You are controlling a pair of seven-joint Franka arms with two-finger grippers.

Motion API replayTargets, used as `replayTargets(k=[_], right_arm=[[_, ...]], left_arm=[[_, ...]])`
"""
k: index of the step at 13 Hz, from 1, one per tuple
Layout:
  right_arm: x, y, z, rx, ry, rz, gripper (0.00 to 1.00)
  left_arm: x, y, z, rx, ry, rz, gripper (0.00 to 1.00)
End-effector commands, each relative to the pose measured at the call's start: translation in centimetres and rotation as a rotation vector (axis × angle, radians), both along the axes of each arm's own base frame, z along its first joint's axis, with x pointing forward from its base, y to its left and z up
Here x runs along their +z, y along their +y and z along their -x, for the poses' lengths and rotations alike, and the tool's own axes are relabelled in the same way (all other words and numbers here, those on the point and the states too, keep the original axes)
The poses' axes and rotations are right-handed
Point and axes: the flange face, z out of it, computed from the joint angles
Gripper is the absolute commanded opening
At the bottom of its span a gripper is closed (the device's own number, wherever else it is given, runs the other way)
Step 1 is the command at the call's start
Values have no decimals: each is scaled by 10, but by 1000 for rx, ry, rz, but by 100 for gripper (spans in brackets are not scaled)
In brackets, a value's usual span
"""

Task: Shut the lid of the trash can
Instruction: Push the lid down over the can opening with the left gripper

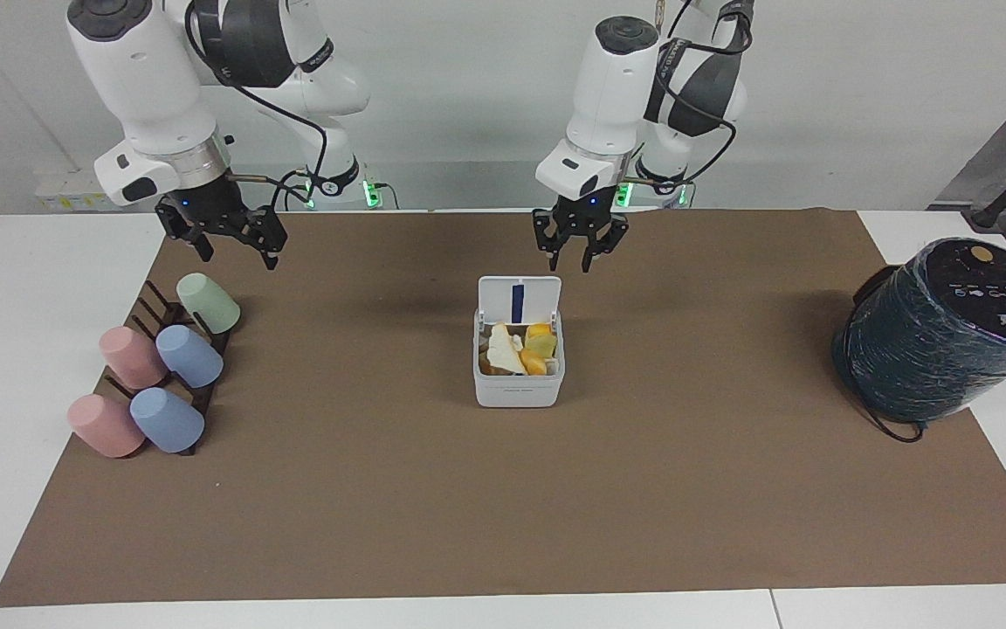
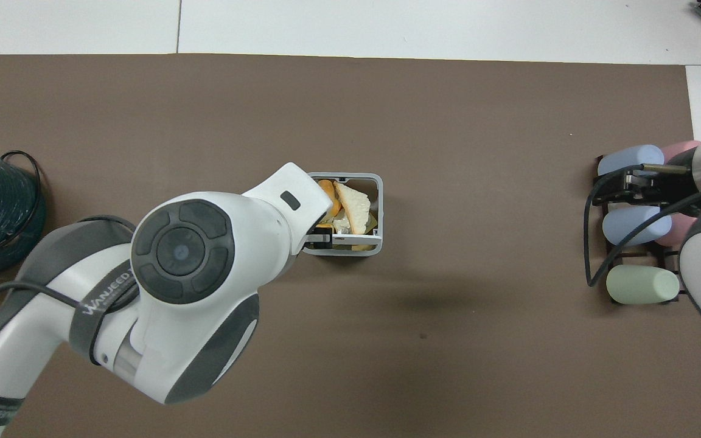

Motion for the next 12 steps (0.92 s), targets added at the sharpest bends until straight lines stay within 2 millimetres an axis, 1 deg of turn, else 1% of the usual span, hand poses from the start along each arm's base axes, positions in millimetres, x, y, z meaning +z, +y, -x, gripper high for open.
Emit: replayTargets(k=[1,2,5,8,10,11,12], right_arm=[[3,-4,6,14,-3,2,100],[3,-3,6,13,-3,0,100],[3,-3,6,15,-3,0,100],[3,-3,6,13,-3,2,100],[3,-3,6,14,-3,2,100],[3,-4,6,12,-3,2,100],[3,-3,6,13,-3,2,100]], left_arm=[[-16,-6,12,14,-36,59,36],[-17,-12,12,12,-45,80,30],[-31,-19,5,14,-71,99,20],[-41,-24,-3,32,-84,132,20],[-42,-25,-7,37,-103,148,20],[-51,-28,-10,38,-107,150,20],[-52,-28,-14,43,-124,163,20]])
